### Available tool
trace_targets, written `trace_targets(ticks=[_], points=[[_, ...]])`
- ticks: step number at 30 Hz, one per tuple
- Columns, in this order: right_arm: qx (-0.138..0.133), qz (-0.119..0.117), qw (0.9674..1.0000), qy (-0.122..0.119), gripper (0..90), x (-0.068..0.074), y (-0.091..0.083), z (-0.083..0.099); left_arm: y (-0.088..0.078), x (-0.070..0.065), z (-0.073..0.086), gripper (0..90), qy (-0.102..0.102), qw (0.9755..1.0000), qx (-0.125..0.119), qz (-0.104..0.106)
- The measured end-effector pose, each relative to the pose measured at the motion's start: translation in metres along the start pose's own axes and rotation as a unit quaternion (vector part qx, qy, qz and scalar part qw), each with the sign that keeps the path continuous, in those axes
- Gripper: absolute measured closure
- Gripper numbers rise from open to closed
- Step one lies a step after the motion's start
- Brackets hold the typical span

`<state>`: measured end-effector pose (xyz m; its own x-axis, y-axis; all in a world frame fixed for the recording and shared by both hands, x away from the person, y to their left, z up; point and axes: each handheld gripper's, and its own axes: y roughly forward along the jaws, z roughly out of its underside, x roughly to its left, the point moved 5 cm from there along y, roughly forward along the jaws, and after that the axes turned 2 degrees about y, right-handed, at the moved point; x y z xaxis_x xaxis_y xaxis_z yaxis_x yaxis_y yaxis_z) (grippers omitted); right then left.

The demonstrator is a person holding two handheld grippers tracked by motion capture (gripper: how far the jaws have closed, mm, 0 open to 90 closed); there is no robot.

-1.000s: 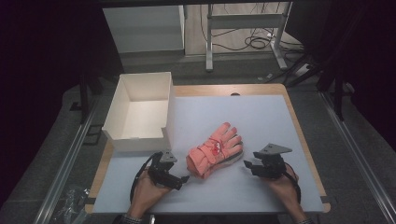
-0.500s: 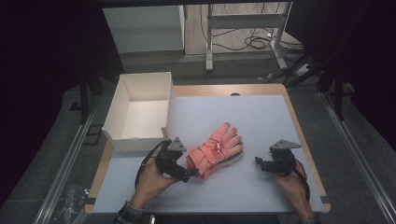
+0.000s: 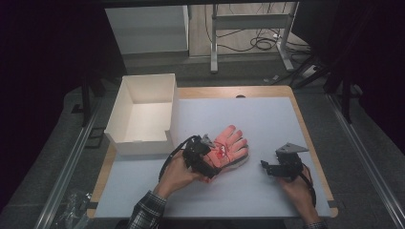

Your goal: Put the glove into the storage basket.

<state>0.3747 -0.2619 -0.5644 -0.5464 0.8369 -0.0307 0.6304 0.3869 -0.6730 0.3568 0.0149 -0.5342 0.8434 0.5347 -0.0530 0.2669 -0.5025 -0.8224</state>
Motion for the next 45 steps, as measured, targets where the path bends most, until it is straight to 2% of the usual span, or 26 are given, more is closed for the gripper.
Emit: trace_targets(ticks=[1, 2, 3, 6, 7, 13, 15, 19, 20, 22, 23, 24, 27, 34, 40, 45], points=[[0.0, 0.0, 1.0, 0.0, 24.1, 0.0, 0.0, 0.0, 0.0, 0.0, 0.0, 0.0, 0.0, 1.0, 0.0, 0.0], [0.0, 0.0, 1.0, 0.0, 24.0, 0.0, 0.0, 0.0, 0.008, 0.0, 0.001, 0.0, 0.008, 0.9997, 0.018, -0.013], [0.0, 0.0, 1.0, 0.0, 24.0, 0.0, 0.0, 0.0, 0.011, 0.0, 0.002, 0.0, 0.01, 0.9996, 0.023, -0.015], [0.0, 0.0, 1.0, 0.0, 24.0, 0.0, 0.0, 0.0, 0.015, 0.0, 0.004, 0.0, 0.01, 0.9995, 0.026, -0.018], [0.0, 0.0, 1.0, 0.0, 24.0, 0.0, 0.0, 0.0, 0.019, 0.001, 0.006, 0.0, 0.01, 0.999, 0.035, -0.024], [0.0, 0.001, 1.0, 0.0, 23.9, 0.0, 0.0, 0.0, 0.033, -0.002, 0.012, 0.0, 0.01, 0.9977, 0.063, -0.025], [0.0, 0.001, 1.0, 0.0, 23.9, 0.0, 0.0, 0.0, 0.033, -0.002, 0.013, 0.0, 0.006, 0.9977, 0.064, -0.024], [0.0, 0.001, 1.0, 0.0, 23.8, 0.0, 0.0, 0.0, 0.03, -0.005, 0.014, 12.6, 0.011, 0.9984, 0.055, -0.013], [0.0, 0.001, 1.0, 0.0, 23.8, 0.0, 0.0, 0.0, 0.028, -0.006, 0.014, 12.6, 0.017, 0.9986, 0.048, -0.012], [0.0, 0.001, 1.0, 0.0, 23.8, 0.0, 0.0, 0.0, 0.025, -0.006, 0.016, 21.9, 0.026, 0.999, 0.036, -0.008], [0.0, 0.001, 1.0, 0.0, 23.8, 0.0, 0.0, 0.0, 0.022, -0.006, 0.016, 29.2, 0.034, 0.999, 0.029, -0.002], [0.0, 0.001, 1.0, 0.0, 23.8, 0.0, 0.0, 0.0, 0.022, -0.006, 0.016, 31.0, 0.034, 0.999, 0.029, -0.002], [0.0, 0.001, 1.0, 0.0, 23.8, 0.0, 0.0, 0.0, 0.019, -0.006, 0.015, 33.9, 0.041, 0.9988, 0.027, 0.001], [0.0, 0.001, 1.0, 0.0, 23.8, 0.0, 0.0, 0.0, 0.009, -0.001, 0.011, 40.7, 0.033, 0.9991, 0.02, 0.016], [0.0, 0.001, 1.0, 0.0, 23.8, 0.0, 0.0, 0.0, -0.003, 0.008, -0.003, 40.8, 0.022, 0.9997, 0.001, -0.004], [0.0, 0.002, 1.0, 0.0, 23.8, 0.0, 0.0, 0.0, -0.012, 0.018, -0.019, 40.6, 0.005, 0.9997, -0.006, -0.021]])
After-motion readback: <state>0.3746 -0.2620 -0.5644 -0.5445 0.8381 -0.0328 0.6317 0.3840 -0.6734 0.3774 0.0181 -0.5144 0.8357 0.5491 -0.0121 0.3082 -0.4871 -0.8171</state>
